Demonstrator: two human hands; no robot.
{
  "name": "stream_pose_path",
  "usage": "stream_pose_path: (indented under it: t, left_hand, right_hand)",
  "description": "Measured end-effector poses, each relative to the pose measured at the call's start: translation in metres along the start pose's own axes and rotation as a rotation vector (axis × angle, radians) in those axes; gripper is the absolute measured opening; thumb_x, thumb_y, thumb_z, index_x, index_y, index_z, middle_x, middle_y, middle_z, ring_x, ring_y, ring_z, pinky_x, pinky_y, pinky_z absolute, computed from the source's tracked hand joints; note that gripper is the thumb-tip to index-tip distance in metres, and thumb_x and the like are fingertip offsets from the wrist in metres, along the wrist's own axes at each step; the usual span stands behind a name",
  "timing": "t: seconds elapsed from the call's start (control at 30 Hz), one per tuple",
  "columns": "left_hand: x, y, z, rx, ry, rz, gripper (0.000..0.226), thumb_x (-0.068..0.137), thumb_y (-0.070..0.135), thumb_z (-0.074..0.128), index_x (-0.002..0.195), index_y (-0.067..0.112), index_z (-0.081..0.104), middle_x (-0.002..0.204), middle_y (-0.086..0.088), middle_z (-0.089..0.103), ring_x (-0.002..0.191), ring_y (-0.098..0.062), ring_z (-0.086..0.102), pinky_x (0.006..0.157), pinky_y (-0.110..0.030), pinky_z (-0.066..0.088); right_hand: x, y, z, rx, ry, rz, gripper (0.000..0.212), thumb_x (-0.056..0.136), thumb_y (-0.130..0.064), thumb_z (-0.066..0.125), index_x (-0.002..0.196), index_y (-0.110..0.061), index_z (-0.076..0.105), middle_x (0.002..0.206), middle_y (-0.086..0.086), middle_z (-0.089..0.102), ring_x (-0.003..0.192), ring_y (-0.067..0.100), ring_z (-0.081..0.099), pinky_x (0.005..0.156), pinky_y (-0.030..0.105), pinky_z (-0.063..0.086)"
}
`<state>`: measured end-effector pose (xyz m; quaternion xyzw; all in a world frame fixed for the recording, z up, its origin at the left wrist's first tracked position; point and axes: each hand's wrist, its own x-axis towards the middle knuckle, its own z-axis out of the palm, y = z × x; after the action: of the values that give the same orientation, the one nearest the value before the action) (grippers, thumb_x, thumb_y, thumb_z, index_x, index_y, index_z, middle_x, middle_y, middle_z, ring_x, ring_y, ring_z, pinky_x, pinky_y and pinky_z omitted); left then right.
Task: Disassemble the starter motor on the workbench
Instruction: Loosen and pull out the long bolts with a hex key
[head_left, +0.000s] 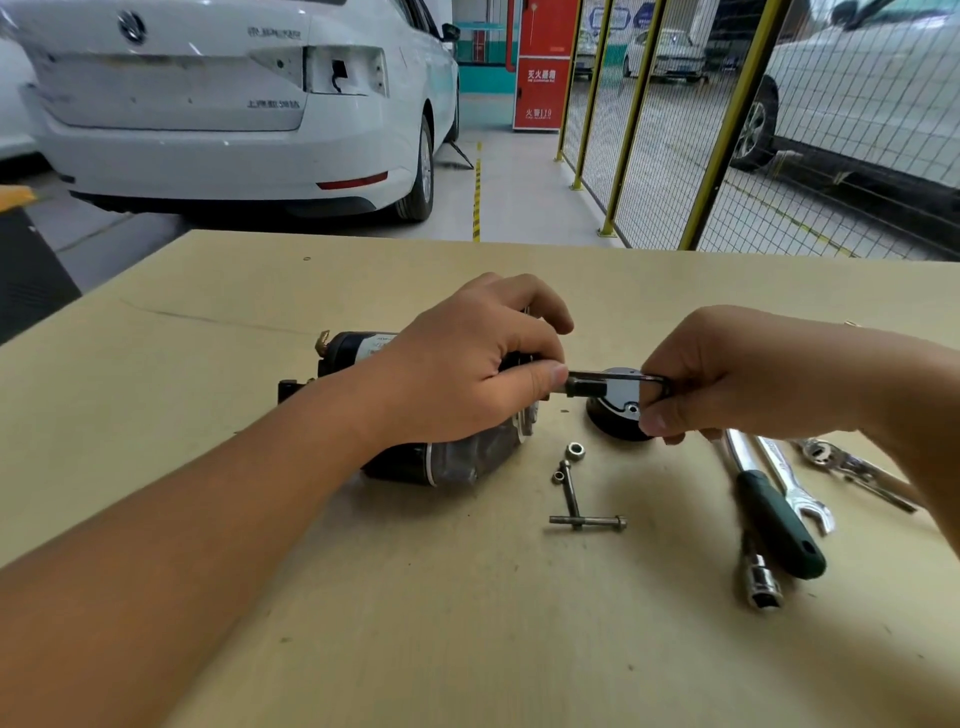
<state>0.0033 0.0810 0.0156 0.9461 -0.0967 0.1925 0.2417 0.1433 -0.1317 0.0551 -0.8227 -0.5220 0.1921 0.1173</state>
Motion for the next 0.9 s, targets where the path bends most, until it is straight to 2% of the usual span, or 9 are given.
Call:
stream_pose_path:
  t: [0.1, 0.17, 0.27, 0.33, 0.43, 0.5, 0.63, 0.77, 0.9]
  left_hand:
    - [-0.001, 0.0, 0.0, -0.015, 0.025, 0.006, 0.02, 0.094, 0.031, 0.06, 0.088, 0.021, 0.076, 0.119, 0.007, 0.064, 0.111, -0.018, 0.056, 0.094, -0.048, 0.047]
    - [-0.001, -0.001, 0.001, -0.025, 0.042, 0.013, 0.019, 0.094, 0.029, 0.061, 0.088, 0.02, 0.076, 0.117, 0.007, 0.065, 0.109, -0.018, 0.058, 0.093, -0.047, 0.048]
    - [-0.001, -0.002, 0.001, -0.015, 0.053, 0.024, 0.018, 0.094, 0.029, 0.062, 0.089, 0.019, 0.076, 0.116, 0.007, 0.066, 0.108, -0.017, 0.058, 0.093, -0.045, 0.047]
    - [-0.002, -0.002, 0.001, -0.01, 0.055, 0.03, 0.018, 0.094, 0.029, 0.063, 0.09, 0.019, 0.077, 0.116, 0.007, 0.066, 0.108, -0.016, 0.058, 0.093, -0.044, 0.048]
    - [-0.002, -0.002, 0.002, -0.006, 0.06, 0.034, 0.017, 0.094, 0.029, 0.063, 0.09, 0.02, 0.077, 0.117, 0.007, 0.066, 0.107, -0.014, 0.058, 0.092, -0.043, 0.048]
    - [-0.002, -0.003, 0.002, -0.006, 0.059, 0.032, 0.016, 0.093, 0.029, 0.064, 0.089, 0.021, 0.077, 0.118, 0.007, 0.065, 0.106, -0.013, 0.057, 0.092, -0.043, 0.048]
    - [-0.002, -0.002, 0.002, -0.005, 0.068, 0.031, 0.017, 0.093, 0.029, 0.064, 0.09, 0.02, 0.078, 0.118, 0.006, 0.066, 0.107, -0.012, 0.058, 0.092, -0.044, 0.049]
    - [-0.003, -0.003, 0.003, -0.001, 0.079, 0.037, 0.017, 0.094, 0.029, 0.064, 0.09, 0.02, 0.078, 0.119, 0.006, 0.066, 0.108, -0.012, 0.058, 0.092, -0.046, 0.05]
    - [-0.003, -0.004, 0.003, -0.002, 0.083, 0.04, 0.017, 0.094, 0.029, 0.064, 0.09, 0.02, 0.078, 0.121, 0.006, 0.065, 0.107, -0.007, 0.057, 0.092, -0.044, 0.05]
  right_hand:
    - [0.001, 0.0, 0.0, -0.124, 0.152, -0.01, 0.016, 0.087, -0.027, 0.076, 0.074, -0.035, 0.074, 0.063, -0.019, 0.065, 0.056, -0.001, 0.058, 0.058, 0.024, 0.042]
    - [0.0, 0.0, -0.003, -0.17, 0.242, -0.04, 0.011, 0.088, -0.037, 0.074, 0.078, -0.032, 0.076, 0.069, -0.021, 0.067, 0.063, -0.002, 0.059, 0.057, 0.022, 0.043]
    - [-0.005, -0.002, -0.009, 0.065, 0.129, -0.008, 0.06, 0.077, -0.08, 0.056, 0.076, -0.024, 0.077, 0.066, -0.008, 0.071, 0.052, 0.002, 0.055, 0.048, 0.017, 0.043]
    - [-0.009, 0.001, -0.011, 0.25, 0.005, 0.094, 0.078, 0.074, -0.091, 0.042, 0.079, -0.021, 0.077, 0.076, 0.002, 0.076, 0.056, 0.01, 0.059, 0.049, 0.018, 0.043]
    - [-0.008, 0.01, -0.009, 0.365, -0.047, 0.135, 0.073, 0.086, -0.08, 0.048, 0.073, -0.012, 0.073, 0.073, 0.012, 0.073, 0.057, 0.018, 0.058, 0.05, 0.024, 0.043]
    - [-0.007, 0.01, -0.008, 0.412, -0.055, 0.149, 0.066, 0.082, -0.073, 0.053, 0.07, -0.011, 0.073, 0.071, 0.015, 0.072, 0.053, 0.017, 0.055, 0.048, 0.024, 0.043]
    - [-0.008, 0.009, -0.008, 0.464, -0.1, 0.205, 0.076, 0.077, -0.082, 0.057, 0.076, -0.008, 0.076, 0.075, 0.018, 0.073, 0.051, 0.019, 0.055, 0.046, 0.024, 0.045]
    - [-0.007, 0.012, -0.008, 0.544, -0.113, 0.183, 0.071, 0.068, -0.077, 0.064, 0.073, -0.006, 0.074, 0.069, 0.018, 0.068, 0.05, 0.02, 0.053, 0.044, 0.025, 0.044]
    - [-0.006, 0.013, -0.008, 0.624, -0.09, 0.2, 0.062, 0.076, -0.067, 0.072, 0.072, -0.005, 0.073, 0.068, 0.018, 0.065, 0.049, 0.02, 0.051, 0.043, 0.026, 0.043]
